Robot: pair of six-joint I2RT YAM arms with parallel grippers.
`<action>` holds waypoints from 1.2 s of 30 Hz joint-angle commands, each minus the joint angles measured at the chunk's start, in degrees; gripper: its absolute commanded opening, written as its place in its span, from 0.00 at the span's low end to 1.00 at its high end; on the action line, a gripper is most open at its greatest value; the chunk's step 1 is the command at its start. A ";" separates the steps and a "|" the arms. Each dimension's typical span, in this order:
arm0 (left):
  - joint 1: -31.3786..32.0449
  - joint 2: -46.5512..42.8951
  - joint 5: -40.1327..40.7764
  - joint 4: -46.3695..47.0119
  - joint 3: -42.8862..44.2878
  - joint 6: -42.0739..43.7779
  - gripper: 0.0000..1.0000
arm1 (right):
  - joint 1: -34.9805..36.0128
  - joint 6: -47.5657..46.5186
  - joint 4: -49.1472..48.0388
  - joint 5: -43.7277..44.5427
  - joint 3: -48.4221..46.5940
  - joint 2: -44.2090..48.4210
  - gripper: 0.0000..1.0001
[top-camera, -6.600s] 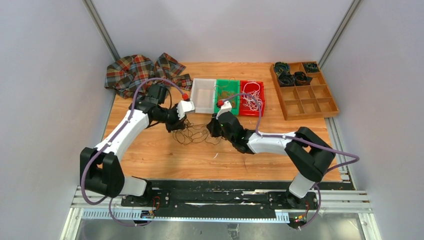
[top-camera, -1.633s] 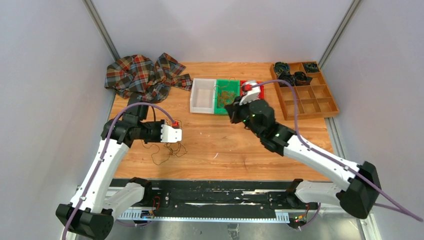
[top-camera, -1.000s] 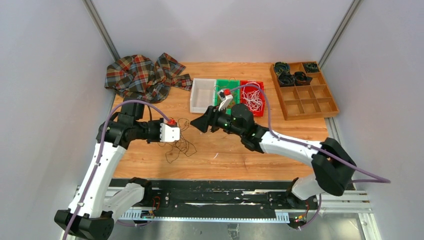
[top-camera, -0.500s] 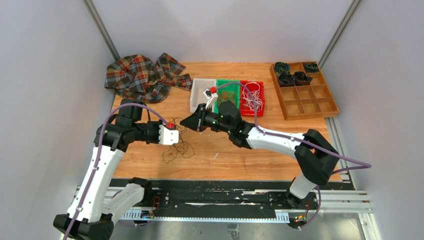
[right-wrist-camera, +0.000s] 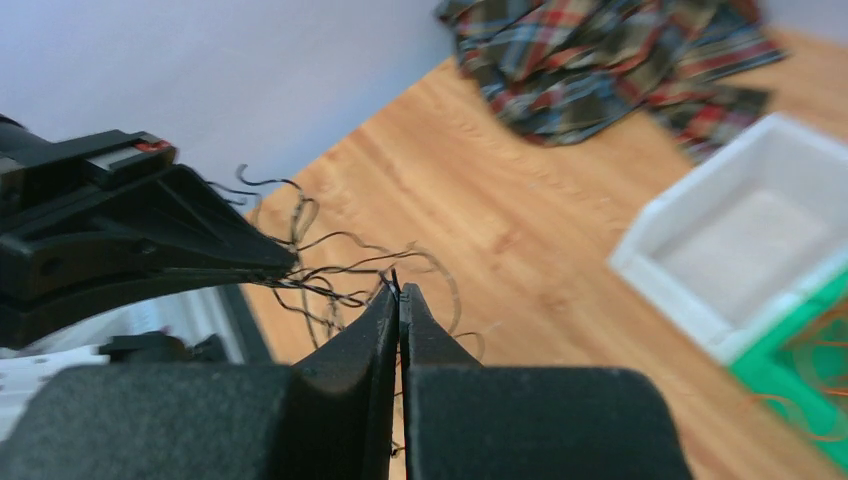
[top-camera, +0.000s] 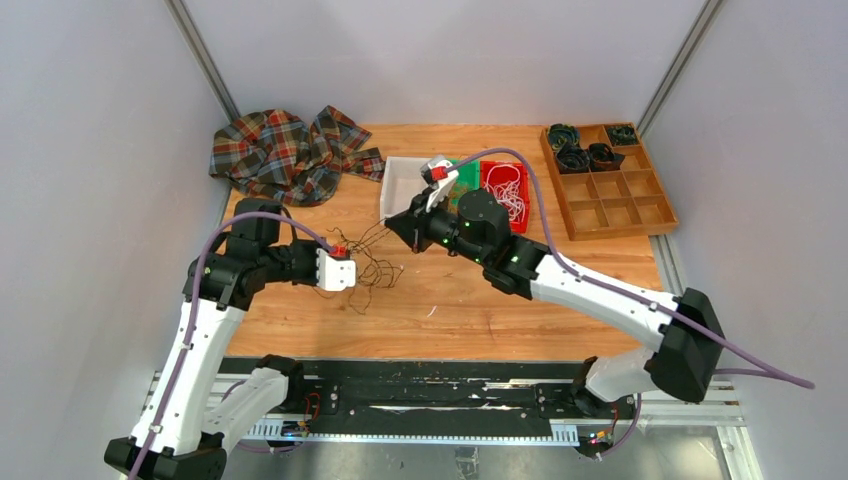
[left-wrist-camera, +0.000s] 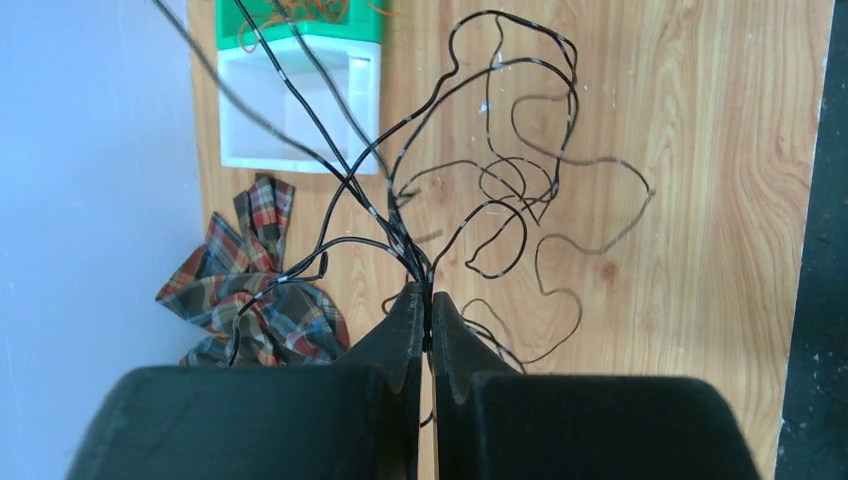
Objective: Untangle the cables
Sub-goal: Untie the cable.
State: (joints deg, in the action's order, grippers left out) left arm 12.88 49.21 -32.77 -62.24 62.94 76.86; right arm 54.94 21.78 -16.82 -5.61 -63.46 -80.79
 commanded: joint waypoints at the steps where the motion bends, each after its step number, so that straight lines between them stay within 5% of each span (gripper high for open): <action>1: -0.15 -1.02 1.78 -1.57 -1.51 -6.29 0.01 | -0.45 -14.29 3.53 13.64 -1.26 4.66 0.01; 6: -0.15 -2.83 2.73 0.37 -5.33 -16.14 0.17 | -0.44 -19.81 2.87 17.35 -1.30 7.38 0.01; 9: -0.17 -3.87 0.74 0.36 -5.52 -19.83 0.53 | -0.40 -20.14 2.18 14.54 -1.49 7.47 0.00; 14: -0.14 -2.33 -6.00 0.45 1.54 -26.30 0.89 | 0.75 -17.46 1.05 8.35 -1.19 6.43 0.01; 19: -0.15 3.93 -11.92 1.08 10.66 -31.65 0.90 | 3.48 -16.93 0.95 2.20 -2.60 5.30 0.01; 26: -0.19 8.51 -16.42 8.50 12.38 -38.29 0.83 | 4.48 -12.80 0.76 -11.03 -5.86 3.91 0.01; 36: -0.15 7.83 -20.67 10.12 11.16 -41.92 0.47 | 6.61 -11.36 -0.01 -13.99 -7.17 1.76 0.01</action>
State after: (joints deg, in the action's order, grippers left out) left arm 12.86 58.08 -50.46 -53.74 74.78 36.99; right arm 60.18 9.15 -14.81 -17.17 -68.38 -77.84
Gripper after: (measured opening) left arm 0.550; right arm 0.010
